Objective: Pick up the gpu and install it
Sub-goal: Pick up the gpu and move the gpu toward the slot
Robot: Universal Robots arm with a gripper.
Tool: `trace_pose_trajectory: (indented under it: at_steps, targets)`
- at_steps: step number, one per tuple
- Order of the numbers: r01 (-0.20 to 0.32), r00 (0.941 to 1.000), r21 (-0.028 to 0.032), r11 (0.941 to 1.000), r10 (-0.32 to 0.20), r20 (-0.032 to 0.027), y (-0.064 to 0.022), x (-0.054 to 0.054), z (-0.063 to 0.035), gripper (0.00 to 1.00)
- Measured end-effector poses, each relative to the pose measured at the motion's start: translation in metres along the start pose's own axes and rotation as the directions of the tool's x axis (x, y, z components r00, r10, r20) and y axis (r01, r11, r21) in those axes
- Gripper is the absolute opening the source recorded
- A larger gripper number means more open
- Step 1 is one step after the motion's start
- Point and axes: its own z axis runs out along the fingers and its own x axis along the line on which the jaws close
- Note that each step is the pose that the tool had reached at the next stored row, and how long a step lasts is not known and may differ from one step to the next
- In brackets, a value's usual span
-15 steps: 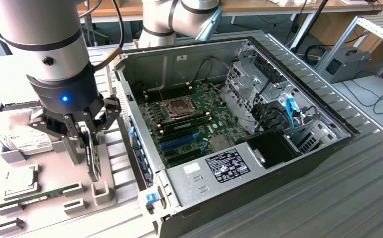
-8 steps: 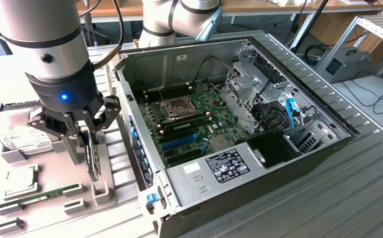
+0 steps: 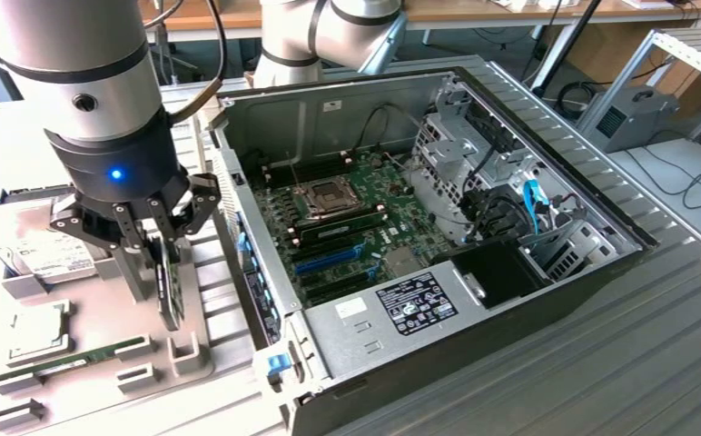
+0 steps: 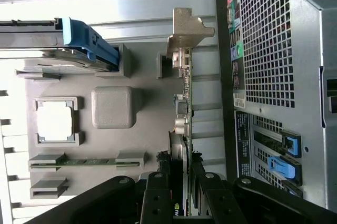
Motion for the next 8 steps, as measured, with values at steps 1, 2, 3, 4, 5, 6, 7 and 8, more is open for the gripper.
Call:
trace_pose_trajectory:
  at_steps: [1, 2, 3, 4, 5, 6, 7, 8]
  targets:
    - [0.0, 1.0, 0.0, 1.0, 0.0, 0.0, 0.0, 0.0, -0.0004, 0.26]
    - [0.0, 1.0, 0.0, 1.0, 0.0, 0.0, 0.0, 0.0, -0.0007, 0.26]
    - [0.0, 1.0, -0.0001, 1.0, 0.0, 0.0001, 0.0, 0.0, -0.0011, 0.26]
    - [0.0, 1.0, 0.0, 1.0, 0.0, 0.0, 0.0, 0.0, -0.0014, 0.26]
    - [0.0, 1.0, 0.0, 1.0, 0.0, 0.0, 0.0, -0.0001, -0.0018, 0.26]
    - [0.0, 1.0, 0.0, 1.0, 0.0, 0.0, 0.0, -0.0001, -0.0025, 0.26]
    - [0.0, 1.0, -0.0001, 1.0, 0.0, 0.0001, 0.0, -0.0001, -0.003, 0.26]
    - [0.0, 1.0, 0.0, 1.0, 0.0, 0.0001, 0.0001, -0.0001, -0.0035, 0.26]
